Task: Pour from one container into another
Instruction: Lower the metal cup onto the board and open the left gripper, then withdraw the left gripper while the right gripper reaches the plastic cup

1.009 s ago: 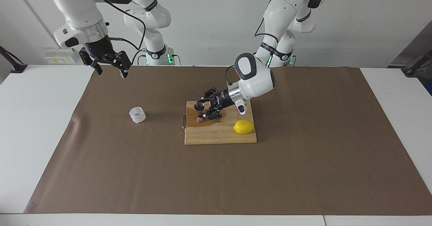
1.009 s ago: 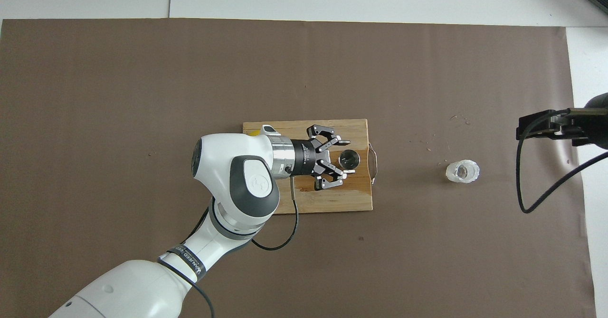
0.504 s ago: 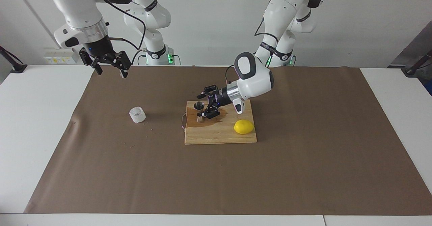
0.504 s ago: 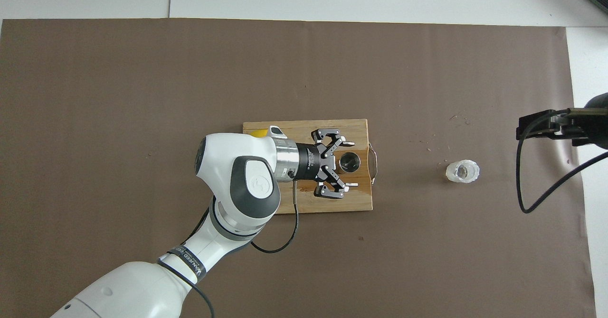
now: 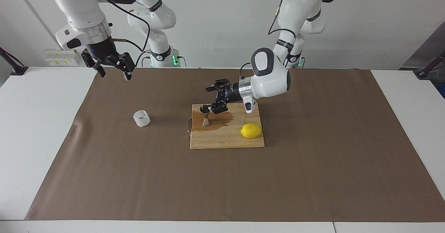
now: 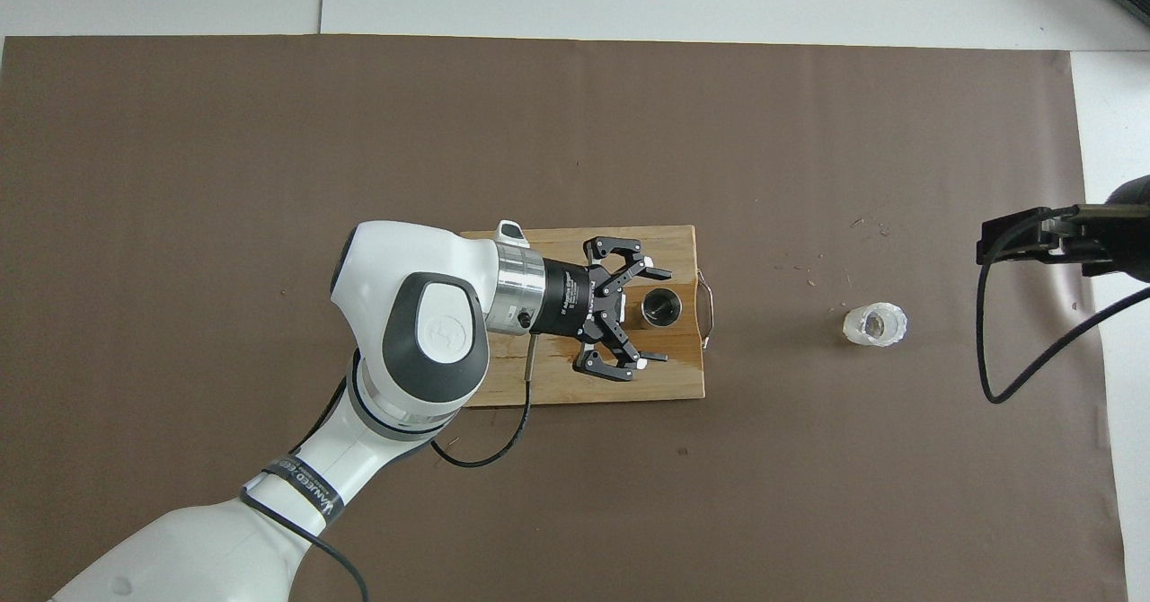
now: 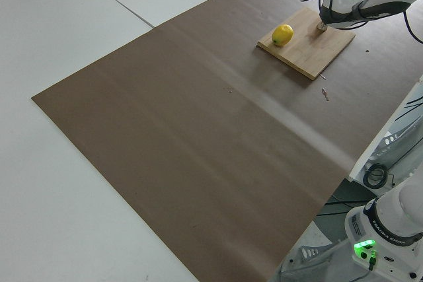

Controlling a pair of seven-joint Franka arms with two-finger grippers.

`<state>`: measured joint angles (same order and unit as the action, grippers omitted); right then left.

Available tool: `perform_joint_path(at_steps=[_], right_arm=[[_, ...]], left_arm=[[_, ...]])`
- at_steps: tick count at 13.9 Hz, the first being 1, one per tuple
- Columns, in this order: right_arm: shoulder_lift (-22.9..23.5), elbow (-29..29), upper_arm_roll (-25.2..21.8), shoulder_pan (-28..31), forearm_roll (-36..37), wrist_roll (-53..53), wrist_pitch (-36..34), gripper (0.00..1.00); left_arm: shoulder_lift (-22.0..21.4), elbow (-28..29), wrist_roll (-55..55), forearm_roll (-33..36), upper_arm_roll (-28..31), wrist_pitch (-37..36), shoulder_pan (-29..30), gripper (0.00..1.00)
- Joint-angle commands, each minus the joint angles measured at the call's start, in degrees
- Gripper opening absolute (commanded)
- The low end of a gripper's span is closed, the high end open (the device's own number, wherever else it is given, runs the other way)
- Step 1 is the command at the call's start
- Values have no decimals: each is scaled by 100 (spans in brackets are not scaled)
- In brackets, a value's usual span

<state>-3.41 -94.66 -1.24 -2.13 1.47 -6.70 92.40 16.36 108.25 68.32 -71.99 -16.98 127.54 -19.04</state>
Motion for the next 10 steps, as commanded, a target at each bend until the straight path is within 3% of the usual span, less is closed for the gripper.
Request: perform_joint_path(at_steps=[1, 2, 6, 8, 10], right_arm=[[-142, -228, 9, 107, -103, 1374, 338, 100], [-169, -429, 9, 116, -103, 2000, 583, 100], [-573, -1492, 9, 125, -121, 4145, 1365, 100], [-538, -1669, 1, 186, -112, 5280, 1438, 100], [-503, -1967, 1, 405, -129, 5904, 1482, 100]], left_arm=[[-308, 118, 76, 378, 54, -465, 347, 100], [-396, 118, 76, 492, 55, -554, 470, 100], [-493, -102, -151, 2132, 72, -1046, 796, 100], [-511, -251, -328, 2827, 90, -1178, 831, 100], [-537, -513, -372, 3967, 81, -1432, 867, 100]])
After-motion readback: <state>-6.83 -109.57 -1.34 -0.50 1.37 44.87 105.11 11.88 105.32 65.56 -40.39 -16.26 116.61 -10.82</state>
